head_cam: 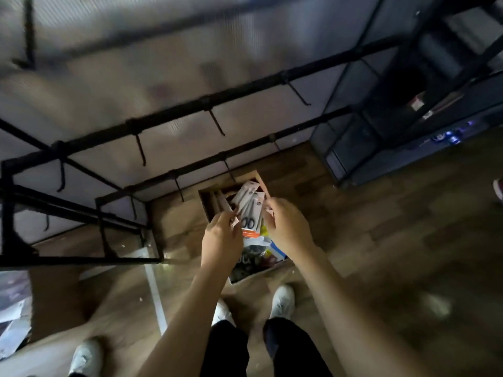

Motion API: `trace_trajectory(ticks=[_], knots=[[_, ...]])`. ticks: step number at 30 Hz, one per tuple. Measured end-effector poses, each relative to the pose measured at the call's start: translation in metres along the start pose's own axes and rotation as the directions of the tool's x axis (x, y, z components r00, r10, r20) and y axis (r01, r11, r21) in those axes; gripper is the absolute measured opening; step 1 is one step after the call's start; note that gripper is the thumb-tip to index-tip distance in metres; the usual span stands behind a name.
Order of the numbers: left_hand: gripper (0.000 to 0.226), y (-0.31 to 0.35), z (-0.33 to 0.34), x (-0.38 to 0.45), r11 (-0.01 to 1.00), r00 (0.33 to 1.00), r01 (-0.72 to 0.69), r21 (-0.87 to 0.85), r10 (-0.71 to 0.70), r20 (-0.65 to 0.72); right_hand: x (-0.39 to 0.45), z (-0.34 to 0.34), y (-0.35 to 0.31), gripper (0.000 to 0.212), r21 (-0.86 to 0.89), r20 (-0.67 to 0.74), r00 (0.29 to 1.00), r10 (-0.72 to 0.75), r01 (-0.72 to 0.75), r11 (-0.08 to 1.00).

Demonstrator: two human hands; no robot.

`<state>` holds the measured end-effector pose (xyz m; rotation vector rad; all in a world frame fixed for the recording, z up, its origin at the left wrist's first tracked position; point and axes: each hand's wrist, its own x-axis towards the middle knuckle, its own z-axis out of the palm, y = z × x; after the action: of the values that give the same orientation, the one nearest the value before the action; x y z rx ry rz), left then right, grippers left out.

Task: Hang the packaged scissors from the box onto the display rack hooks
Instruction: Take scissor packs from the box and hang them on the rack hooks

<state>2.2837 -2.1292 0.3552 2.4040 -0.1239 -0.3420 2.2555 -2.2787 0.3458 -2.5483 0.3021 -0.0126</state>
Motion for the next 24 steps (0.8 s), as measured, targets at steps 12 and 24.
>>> trace_trajectory(ticks=[12, 24], knots=[[0.04, -0.176, 0.201, 0.111, 0.941, 0.972, -0.097, 0.324, 0.019, 0.236, 0.04, 0.206, 0.204, 0.022, -0.233, 0.308, 0.947, 0.091, -0.018, 0.972], [0.054, -0.265, 0.31, 0.223, 0.886, 0.946, -0.128, 0.446, -0.026, 0.323, 0.111, 0.335, 0.262, 0.036, -0.231, 0.297, 0.952, 0.076, -0.005, 0.973]])
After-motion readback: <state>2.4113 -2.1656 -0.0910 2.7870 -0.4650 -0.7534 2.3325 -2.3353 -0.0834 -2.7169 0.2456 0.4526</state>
